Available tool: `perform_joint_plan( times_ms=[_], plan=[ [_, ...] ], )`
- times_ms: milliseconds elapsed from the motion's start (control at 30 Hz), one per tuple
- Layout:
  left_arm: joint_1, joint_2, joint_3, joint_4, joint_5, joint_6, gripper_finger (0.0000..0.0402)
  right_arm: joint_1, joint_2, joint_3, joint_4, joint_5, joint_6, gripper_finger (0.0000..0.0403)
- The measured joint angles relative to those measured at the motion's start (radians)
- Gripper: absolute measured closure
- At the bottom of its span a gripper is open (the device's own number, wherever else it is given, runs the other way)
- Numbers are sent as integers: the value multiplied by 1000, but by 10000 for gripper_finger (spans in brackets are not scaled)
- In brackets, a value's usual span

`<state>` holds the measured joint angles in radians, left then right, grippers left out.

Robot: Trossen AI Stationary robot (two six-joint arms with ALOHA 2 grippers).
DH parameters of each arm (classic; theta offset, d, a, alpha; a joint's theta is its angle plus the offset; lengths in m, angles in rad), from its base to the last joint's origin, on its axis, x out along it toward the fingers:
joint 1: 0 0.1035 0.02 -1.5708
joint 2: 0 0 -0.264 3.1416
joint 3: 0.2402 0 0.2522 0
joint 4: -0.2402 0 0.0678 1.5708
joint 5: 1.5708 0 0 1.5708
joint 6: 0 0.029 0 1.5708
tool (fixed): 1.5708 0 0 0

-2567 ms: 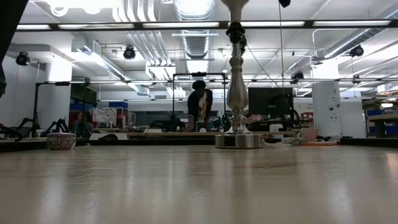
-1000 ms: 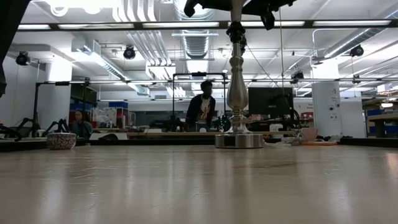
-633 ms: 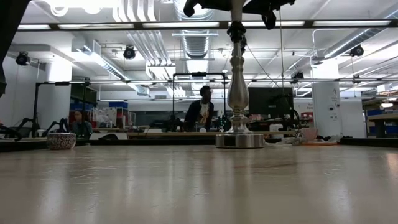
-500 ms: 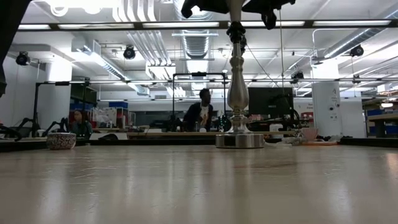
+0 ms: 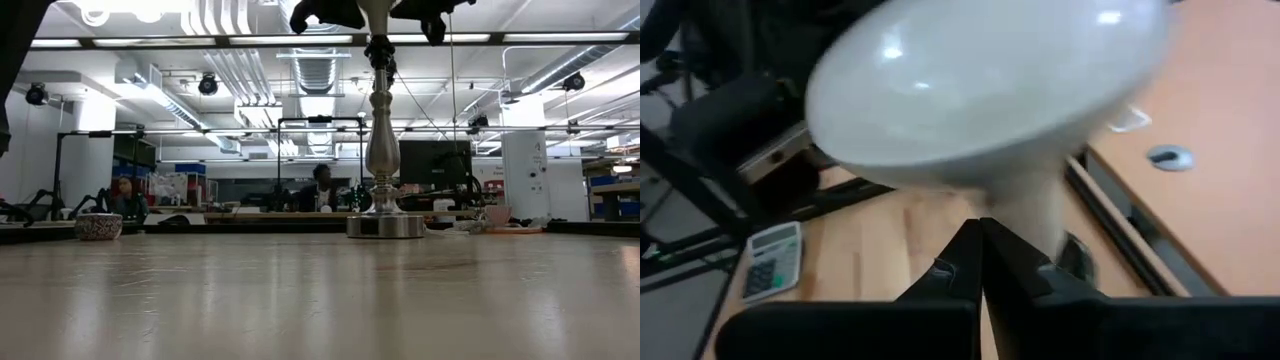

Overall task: Screw lightbulb
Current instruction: Insert the light bulb into the lamp

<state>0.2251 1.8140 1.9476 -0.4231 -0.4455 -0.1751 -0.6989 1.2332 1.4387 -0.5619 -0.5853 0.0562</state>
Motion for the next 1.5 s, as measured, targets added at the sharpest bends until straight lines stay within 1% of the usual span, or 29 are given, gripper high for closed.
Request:
perform_joint_plan(
  times_ms=[167,233,333,400,433,700,833,1067,1200,1367,1500],
  plan=[
    [-7,-29,4,-66,23,-29,381,-16,-31,0,-59,140,-78,403],
    [-16,-33,6,-69,47,-29,381,-18,-29,0,-61,169,-105,403],
    [-24,-29,4,-62,100,-12,381,-19,-9,0,-39,168,-120,403],
    [-24,-19,-1,-10,128,-1,381,-13,7,0,-25,166,-120,403],
    [-23,-17,-2,13,126,1,381,-9,14,0,-19,166,-119,403],
    [-5,-14,-9,36,117,9,381,-2,18,-1,45,129,-108,403],
    [5,-14,-11,29,116,17,381,-1,20,-1,49,68,-116,403],
    [16,-14,-13,30,108,38,381,7,19,-1,42,32,-96,403],
    [23,-14,-13,31,108,58,381,9,19,-1,40,-17,-82,403],
    [25,-14,-13,21,114,58,381,9,16,-1,40,-13,-69,403],
    [24,-23,-13,-29,123,27,381,6,-4,-1,10,63,-91,403]
  ],
)
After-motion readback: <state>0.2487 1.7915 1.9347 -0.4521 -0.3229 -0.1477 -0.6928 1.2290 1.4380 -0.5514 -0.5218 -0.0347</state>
